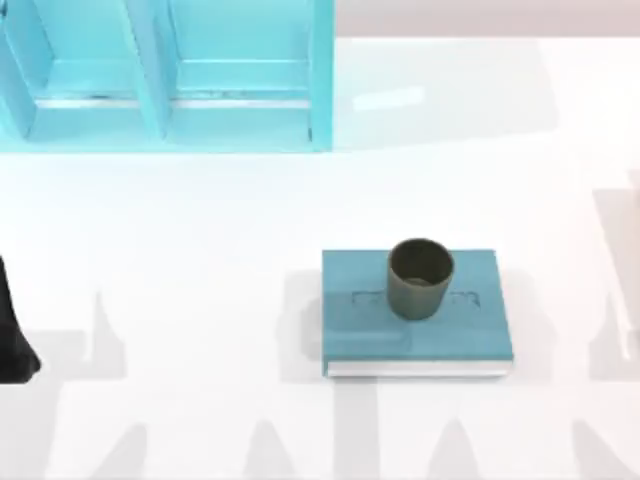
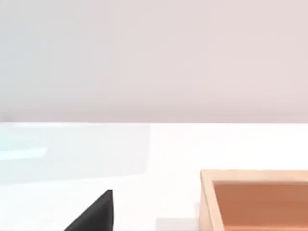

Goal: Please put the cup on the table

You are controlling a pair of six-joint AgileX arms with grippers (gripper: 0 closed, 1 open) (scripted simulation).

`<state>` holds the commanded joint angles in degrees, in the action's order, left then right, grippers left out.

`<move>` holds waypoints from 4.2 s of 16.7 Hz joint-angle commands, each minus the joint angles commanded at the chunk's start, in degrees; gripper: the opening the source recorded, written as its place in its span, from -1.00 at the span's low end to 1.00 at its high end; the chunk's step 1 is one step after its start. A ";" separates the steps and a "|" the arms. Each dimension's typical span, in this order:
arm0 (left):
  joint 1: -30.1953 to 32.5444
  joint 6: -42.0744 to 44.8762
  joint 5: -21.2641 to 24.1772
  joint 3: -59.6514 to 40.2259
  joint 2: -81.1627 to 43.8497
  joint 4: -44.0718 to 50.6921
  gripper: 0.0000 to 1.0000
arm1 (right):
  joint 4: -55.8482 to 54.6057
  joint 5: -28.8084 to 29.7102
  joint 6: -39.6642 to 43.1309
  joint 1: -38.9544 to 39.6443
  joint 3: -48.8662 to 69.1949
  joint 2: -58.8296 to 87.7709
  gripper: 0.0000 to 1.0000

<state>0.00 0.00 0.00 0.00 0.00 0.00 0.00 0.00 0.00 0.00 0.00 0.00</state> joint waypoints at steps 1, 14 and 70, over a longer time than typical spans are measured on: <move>0.00 0.00 0.00 0.00 0.00 0.00 1.00 | 0.00 0.00 0.00 0.00 0.00 0.00 1.00; 10.93 -14.88 -4.26 -41.41 -33.76 23.22 1.00 | 0.00 0.00 0.00 0.00 0.00 0.00 1.00; 53.98 -51.38 -8.93 -124.30 -138.22 69.36 0.55 | 0.00 0.00 0.00 0.00 0.00 0.00 1.00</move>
<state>53.98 -51.38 -8.93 -124.30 -138.22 69.36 0.00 0.00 0.00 0.00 0.00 0.00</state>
